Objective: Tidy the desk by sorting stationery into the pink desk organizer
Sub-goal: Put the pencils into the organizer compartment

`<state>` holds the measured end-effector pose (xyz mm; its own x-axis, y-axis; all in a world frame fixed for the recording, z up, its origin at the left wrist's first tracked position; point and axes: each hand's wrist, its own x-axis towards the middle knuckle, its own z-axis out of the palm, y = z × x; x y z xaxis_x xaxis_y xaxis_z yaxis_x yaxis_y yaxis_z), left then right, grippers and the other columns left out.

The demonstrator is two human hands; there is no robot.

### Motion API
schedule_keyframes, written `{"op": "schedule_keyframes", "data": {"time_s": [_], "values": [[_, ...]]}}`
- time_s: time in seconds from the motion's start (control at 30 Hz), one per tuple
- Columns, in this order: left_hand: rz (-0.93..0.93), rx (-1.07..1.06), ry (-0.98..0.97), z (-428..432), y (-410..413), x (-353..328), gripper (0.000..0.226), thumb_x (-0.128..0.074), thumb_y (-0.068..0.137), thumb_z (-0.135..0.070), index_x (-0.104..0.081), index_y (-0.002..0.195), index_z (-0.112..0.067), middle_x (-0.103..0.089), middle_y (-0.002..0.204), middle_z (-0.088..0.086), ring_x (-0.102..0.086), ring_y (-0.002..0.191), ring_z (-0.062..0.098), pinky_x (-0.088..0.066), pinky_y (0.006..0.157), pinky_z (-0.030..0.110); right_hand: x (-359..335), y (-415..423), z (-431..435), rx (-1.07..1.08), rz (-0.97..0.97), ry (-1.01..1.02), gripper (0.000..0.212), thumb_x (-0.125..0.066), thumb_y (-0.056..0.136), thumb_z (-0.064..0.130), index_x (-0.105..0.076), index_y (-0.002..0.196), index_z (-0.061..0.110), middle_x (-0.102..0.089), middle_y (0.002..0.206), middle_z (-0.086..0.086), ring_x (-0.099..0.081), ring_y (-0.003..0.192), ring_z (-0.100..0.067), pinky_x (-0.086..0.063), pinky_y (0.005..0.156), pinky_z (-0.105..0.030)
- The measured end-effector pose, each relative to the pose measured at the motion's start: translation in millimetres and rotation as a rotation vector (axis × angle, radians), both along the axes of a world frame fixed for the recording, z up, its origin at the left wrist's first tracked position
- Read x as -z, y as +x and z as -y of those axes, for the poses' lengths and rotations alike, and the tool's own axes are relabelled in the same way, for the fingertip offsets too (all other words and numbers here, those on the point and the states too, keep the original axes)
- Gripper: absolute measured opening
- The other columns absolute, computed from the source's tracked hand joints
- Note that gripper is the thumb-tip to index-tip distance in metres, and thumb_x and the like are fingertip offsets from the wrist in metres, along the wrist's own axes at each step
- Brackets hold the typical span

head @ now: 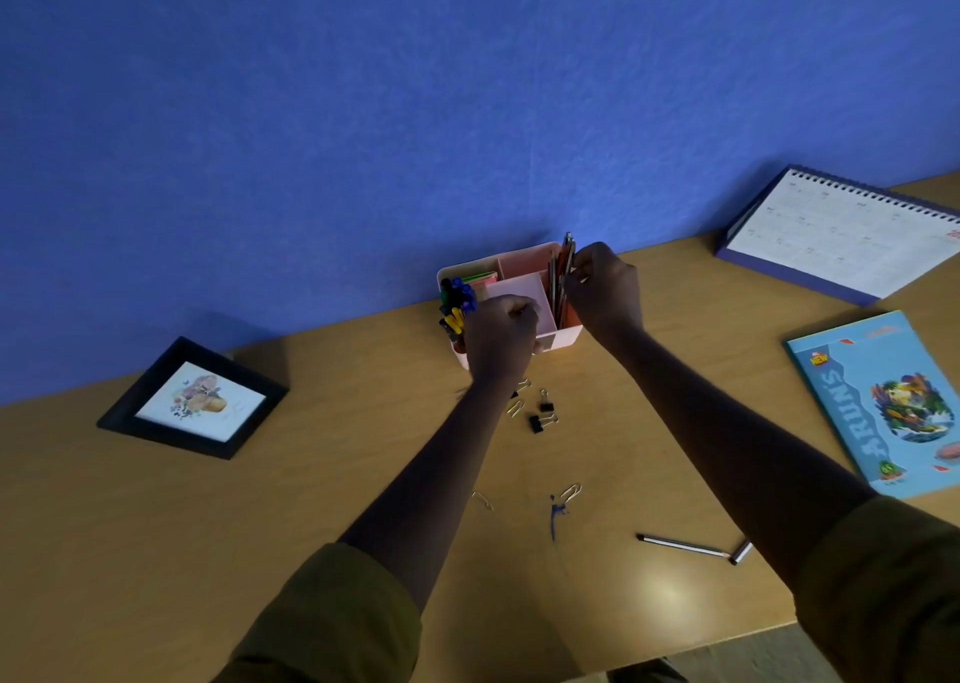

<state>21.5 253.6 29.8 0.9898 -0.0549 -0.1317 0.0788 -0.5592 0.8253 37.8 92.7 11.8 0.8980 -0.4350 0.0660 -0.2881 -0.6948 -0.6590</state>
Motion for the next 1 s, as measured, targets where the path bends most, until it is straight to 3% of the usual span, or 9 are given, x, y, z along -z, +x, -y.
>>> {"op": "schedule_keyframes", "data": {"time_s": [0.1, 0.17, 0.23, 0.33, 0.47, 0.6, 0.8, 0.9, 1.0], "values": [[-0.002, 0.0, -0.031, -1, -3, 2, 0.021, -0.066, 0.104, -0.02, -0.081, 0.106, -0.004, -0.08, 0.086, 0.009, -0.074, 0.059, 0.01, -0.046, 0.044, 0.009, 4, 0, -2, 0.0, 0.0, -0.01, 0.014, -0.068, 0.101, 0.015, -0.066, 0.112, 0.007, -0.077, 0.103, -0.011, -0.075, 0.086, -0.024, -0.059, 0.063, -0.032], [0.004, 0.004, -0.022, -1, -4, 3, 0.021, -0.066, 0.104, -0.02, -0.081, 0.105, -0.006, -0.081, 0.086, 0.008, -0.077, 0.063, 0.014, -0.052, 0.047, 0.013, 6, -1, -3, 0.003, 0.013, -0.011, 0.015, -0.068, 0.102, 0.015, -0.065, 0.113, 0.006, -0.077, 0.104, -0.012, -0.075, 0.089, -0.024, -0.059, 0.065, -0.031], [-0.014, 0.002, -0.024, -1, -4, 3, 0.022, -0.067, 0.104, -0.022, -0.081, 0.107, -0.006, -0.082, 0.092, 0.008, -0.081, 0.074, 0.02, -0.065, 0.057, 0.03, 6, -3, -4, 0.003, 0.025, -0.004, 0.016, -0.066, 0.103, 0.016, -0.065, 0.115, 0.005, -0.077, 0.106, -0.012, -0.076, 0.091, -0.024, -0.06, 0.066, -0.032], [-0.04, 0.001, -0.053, -1, -2, 3, 0.023, -0.067, 0.104, -0.022, -0.08, 0.11, -0.004, -0.081, 0.098, 0.009, -0.081, 0.083, 0.021, -0.069, 0.072, 0.046, 6, -8, -3, -0.013, 0.047, -0.009, 0.018, -0.066, 0.104, 0.017, -0.065, 0.115, 0.003, -0.077, 0.107, -0.013, -0.077, 0.092, -0.025, -0.062, 0.068, -0.034], [-0.017, 0.012, -0.05, 1, -7, 2, 0.022, -0.069, 0.103, -0.022, -0.08, 0.11, -0.004, -0.081, 0.1, 0.008, -0.08, 0.086, 0.019, -0.069, 0.073, 0.043, 1, -21, 6, -0.019, 0.064, 0.035, 0.024, -0.073, 0.1, 0.019, -0.068, 0.116, 0.002, -0.078, 0.108, -0.011, -0.077, 0.091, -0.021, -0.058, 0.067, -0.025], [-0.039, 0.041, -0.124, 7, -23, 5, 0.022, -0.069, 0.104, -0.025, -0.081, 0.106, -0.006, -0.08, 0.09, 0.007, -0.078, 0.073, 0.017, -0.068, 0.068, 0.037, -4, -49, 21, -0.033, 0.084, 0.061, 0.017, -0.078, 0.095, 0.013, -0.073, 0.109, 0.005, -0.077, 0.1, -0.005, -0.073, 0.085, -0.014, -0.063, 0.072, -0.031], [-0.089, 0.102, -0.146, 36, -57, 12, 0.023, -0.069, 0.103, -0.025, -0.08, 0.114, -0.008, -0.081, 0.094, 0.004, -0.078, 0.075, 0.013, -0.066, 0.067, 0.03, -5, -104, 42, 0.025, 0.064, 0.102, 0.017, -0.081, 0.092, 0.013, -0.074, 0.108, 0.011, -0.073, 0.094, 0.005, -0.068, 0.081, -0.001, -0.055, 0.068, -0.016], [-0.131, 0.171, -0.138, 53, -77, 16, 0.019, -0.071, 0.101, -0.022, -0.081, 0.112, -0.009, -0.082, 0.095, 0.004, -0.078, 0.079, 0.017, -0.067, 0.073, 0.036, -4, -134, 53, 0.082, 0.012, 0.158, 0.017, -0.081, 0.092, 0.014, -0.075, 0.108, 0.014, -0.073, 0.095, 0.008, -0.07, 0.083, -0.003, -0.058, 0.07, -0.021], [-0.133, 0.263, -0.086, 67, -102, 24, 0.018, -0.073, 0.101, -0.023, -0.082, 0.112, -0.012, -0.083, 0.098, 0.003, -0.078, 0.082, 0.014, -0.067, 0.074, 0.033, -2, -168, 67, 0.102, -0.008, 0.167, 0.017, -0.081, 0.093, 0.012, -0.075, 0.109, 0.012, -0.073, 0.095, 0.005, -0.07, 0.085, -0.006, -0.059, 0.072, -0.025]]}}
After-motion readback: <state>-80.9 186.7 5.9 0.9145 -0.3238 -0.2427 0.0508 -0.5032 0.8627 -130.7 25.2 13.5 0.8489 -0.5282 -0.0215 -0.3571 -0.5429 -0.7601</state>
